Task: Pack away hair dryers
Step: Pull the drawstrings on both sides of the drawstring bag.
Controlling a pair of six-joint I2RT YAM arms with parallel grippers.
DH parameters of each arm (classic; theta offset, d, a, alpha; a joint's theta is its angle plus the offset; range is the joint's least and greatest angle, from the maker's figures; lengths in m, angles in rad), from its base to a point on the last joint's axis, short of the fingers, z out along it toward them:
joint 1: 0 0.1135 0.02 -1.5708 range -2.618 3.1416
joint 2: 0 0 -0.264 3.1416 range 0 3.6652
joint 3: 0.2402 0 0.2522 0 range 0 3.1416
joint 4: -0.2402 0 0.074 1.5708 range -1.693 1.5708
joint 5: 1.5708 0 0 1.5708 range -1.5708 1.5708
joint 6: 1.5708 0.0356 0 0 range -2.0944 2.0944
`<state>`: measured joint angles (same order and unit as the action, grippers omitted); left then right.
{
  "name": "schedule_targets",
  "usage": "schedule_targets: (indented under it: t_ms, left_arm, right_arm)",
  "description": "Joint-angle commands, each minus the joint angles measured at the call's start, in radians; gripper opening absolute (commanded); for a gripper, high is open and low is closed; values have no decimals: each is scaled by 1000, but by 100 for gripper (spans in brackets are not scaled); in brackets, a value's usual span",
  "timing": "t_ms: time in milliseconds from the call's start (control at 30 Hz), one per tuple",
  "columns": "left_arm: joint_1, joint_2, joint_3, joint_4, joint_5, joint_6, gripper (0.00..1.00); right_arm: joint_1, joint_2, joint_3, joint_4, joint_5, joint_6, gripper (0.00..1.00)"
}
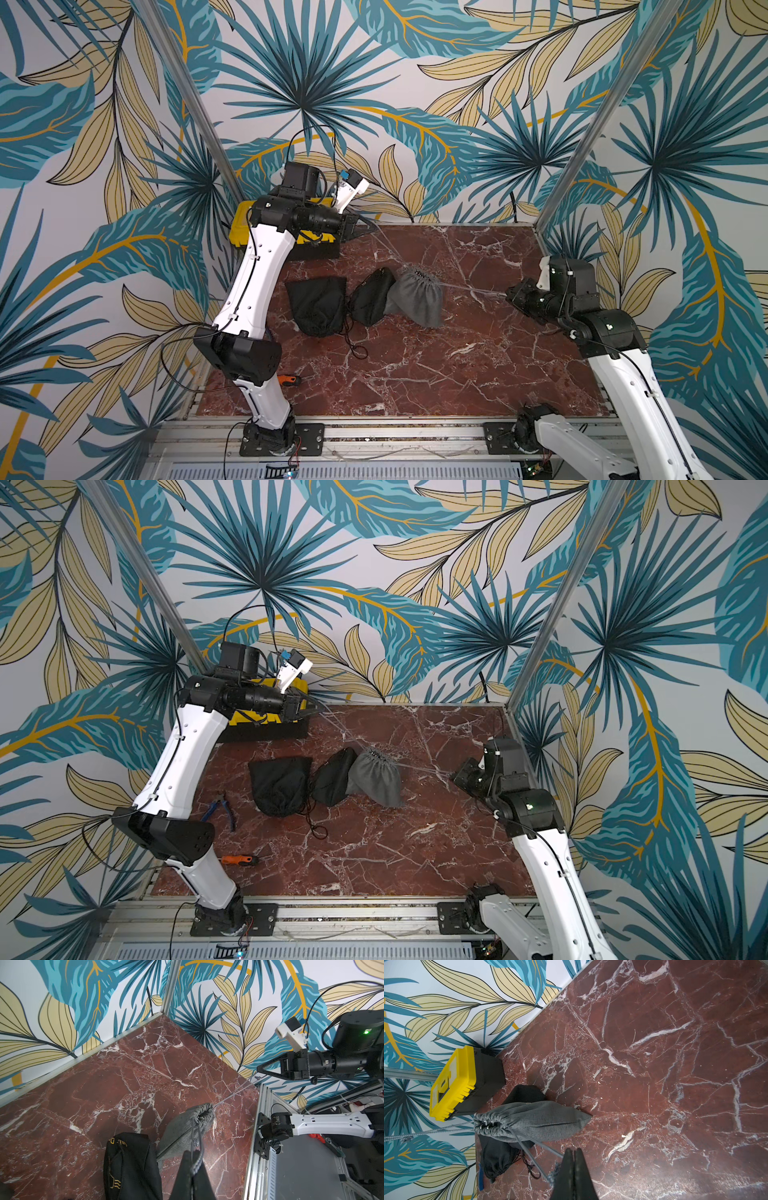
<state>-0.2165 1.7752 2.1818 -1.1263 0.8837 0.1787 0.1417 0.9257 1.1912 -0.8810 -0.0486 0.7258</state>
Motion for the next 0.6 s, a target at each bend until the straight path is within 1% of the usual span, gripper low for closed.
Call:
schedule_targets:
  t_ms: [0, 100, 133, 200, 300, 367, 433, 467, 500, 567]
  left_arm:
    - [0, -8, 121, 70, -58, -53, 0]
    - [-26, 32, 224, 68, -49, -96, 0]
    - [-28, 30, 260, 70, -47, -97, 0]
    - [-41, 24, 293, 81, -82, -103, 0]
    - [-59, -5, 315, 86, -45, -92, 0]
    - [-89, -44, 276, 105, -77, -94, 0]
    - [-149, -70, 95, 169, -101, -64, 0]
    - [-169, -66, 55, 169, -122, -46, 0]
    - [-173, -58, 60, 157, -116, -35, 0]
    - [-158, -54, 172, 147, -163, -38, 0]
  right_arm:
    - [-11, -26, 17, 30, -10, 4, 0]
    - [-11, 39, 67, -3, -81, -11, 0]
    - [-11, 39, 83, -12, -81, -12, 0]
    - [-11, 5, 85, 11, -60, -9, 0]
    - [-11, -31, 114, 9, -37, -14, 0]
    - [-11, -41, 119, -7, -36, -16, 0]
    - [-11, -49, 59, 38, -63, 8, 0]
    - [-11, -33, 43, 52, -94, 11, 0]
    - [-12, 3, 70, 34, -120, -7, 0]
    - [-11, 62, 227, -101, -93, -56, 0]
